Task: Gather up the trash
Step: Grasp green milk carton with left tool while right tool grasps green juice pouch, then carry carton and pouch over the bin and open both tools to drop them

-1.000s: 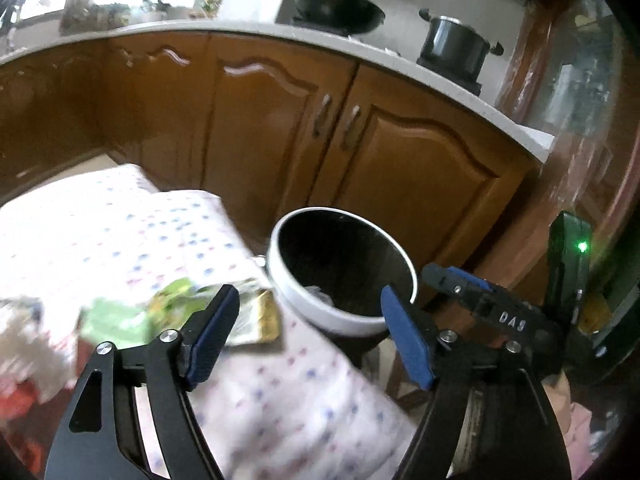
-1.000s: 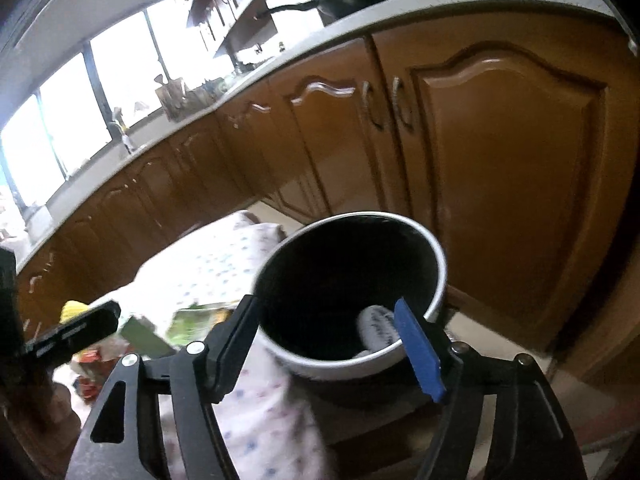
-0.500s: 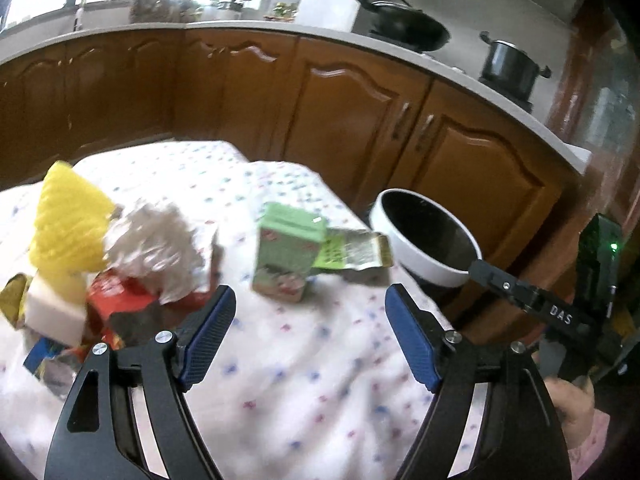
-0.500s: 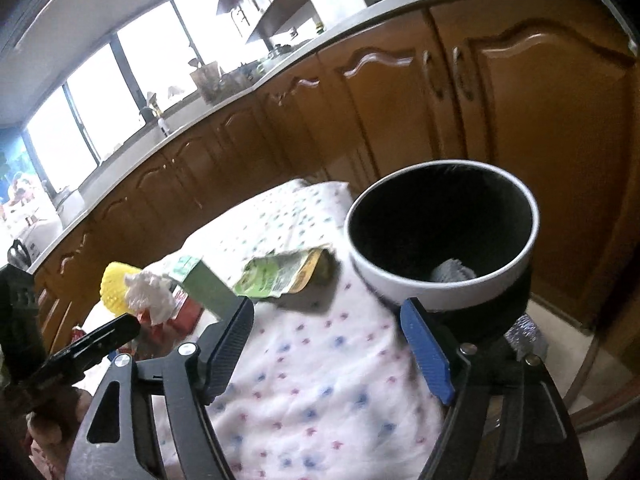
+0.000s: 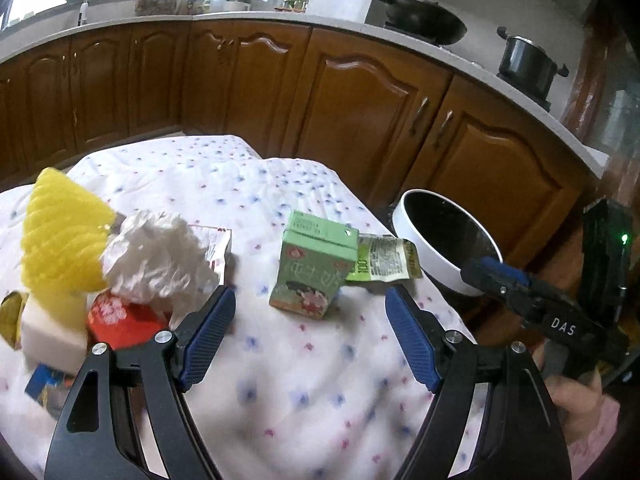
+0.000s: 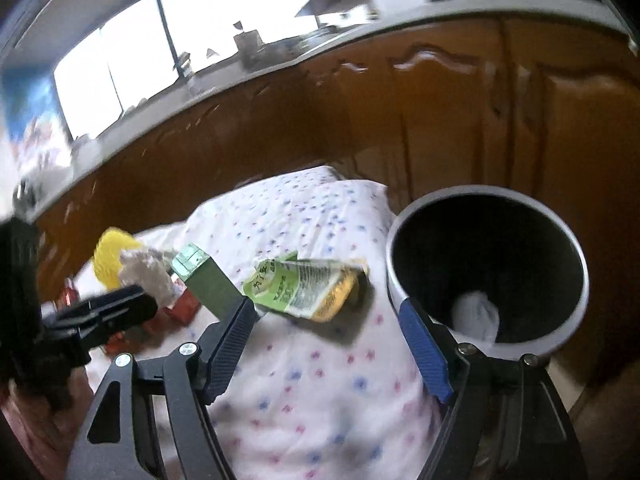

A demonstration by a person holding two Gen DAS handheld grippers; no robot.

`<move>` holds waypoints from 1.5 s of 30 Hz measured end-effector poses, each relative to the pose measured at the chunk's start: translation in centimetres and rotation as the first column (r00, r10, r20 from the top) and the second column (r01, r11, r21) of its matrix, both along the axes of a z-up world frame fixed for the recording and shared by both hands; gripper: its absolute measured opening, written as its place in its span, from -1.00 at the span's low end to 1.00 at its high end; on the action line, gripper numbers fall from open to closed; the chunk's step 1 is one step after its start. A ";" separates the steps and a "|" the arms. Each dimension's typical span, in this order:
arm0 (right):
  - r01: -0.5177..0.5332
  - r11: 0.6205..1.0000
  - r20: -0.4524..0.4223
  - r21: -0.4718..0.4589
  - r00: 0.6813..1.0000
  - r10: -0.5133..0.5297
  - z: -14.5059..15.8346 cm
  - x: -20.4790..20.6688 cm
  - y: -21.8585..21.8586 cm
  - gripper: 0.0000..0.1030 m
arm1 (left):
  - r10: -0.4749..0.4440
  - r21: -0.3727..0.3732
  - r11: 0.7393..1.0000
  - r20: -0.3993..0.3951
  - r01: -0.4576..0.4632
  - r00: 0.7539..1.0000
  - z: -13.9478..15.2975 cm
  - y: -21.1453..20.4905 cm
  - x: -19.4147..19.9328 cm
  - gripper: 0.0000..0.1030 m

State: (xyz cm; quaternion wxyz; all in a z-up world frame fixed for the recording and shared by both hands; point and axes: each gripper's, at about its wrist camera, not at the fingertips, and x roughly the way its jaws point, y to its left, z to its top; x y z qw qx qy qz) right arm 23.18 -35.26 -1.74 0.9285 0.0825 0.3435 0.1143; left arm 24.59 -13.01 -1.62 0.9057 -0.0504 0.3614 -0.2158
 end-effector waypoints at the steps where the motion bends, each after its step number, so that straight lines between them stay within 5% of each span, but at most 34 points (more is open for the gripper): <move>1: -0.052 0.998 -0.004 -0.045 0.999 0.052 0.1 1.1 0.5 0.44 | -0.004 0.004 1.000 0.002 0.004 1.000 0.0 -0.2 0.4 0.54; 7: -0.284 0.920 -0.054 -0.270 0.958 0.280 -0.9 5.8 3.9 0.14 | -0.013 0.056 0.998 0.003 0.013 1.000 -0.6 -1.7 2.5 0.54; 14: -0.370 0.885 -0.158 -0.282 0.928 0.337 -3.8 9.1 4.9 -0.48 | -0.015 0.067 0.998 -0.005 0.016 1.000 -1.8 -2.4 4.7 0.52; 17: -0.368 0.894 -0.151 -0.257 0.928 0.339 -4.0 8.6 4.9 -0.60 | -0.046 0.052 0.998 -0.006 0.046 0.999 -1.9 -2.5 4.7 -0.06; 23: -0.326 0.915 -0.139 -0.237 0.944 0.301 -3.6 6.8 5.3 -0.94 | -0.071 0.014 0.997 0.010 0.071 0.997 -1.1 -2.2 3.8 -0.08; 33: -0.117 0.992 -0.048 -0.046 0.992 0.115 -0.7 1.4 2.2 -0.95 | -0.081 -0.047 0.995 0.079 0.085 0.994 2.4 -0.7 0.6 -0.08; 45: 0.088 0.995 0.069 0.052 0.993 -0.091 2.8 -4.8 -2.7 -0.95 | -0.150 -0.055 0.986 0.100 0.156 0.984 3.8 -3.2 -1.4 -0.08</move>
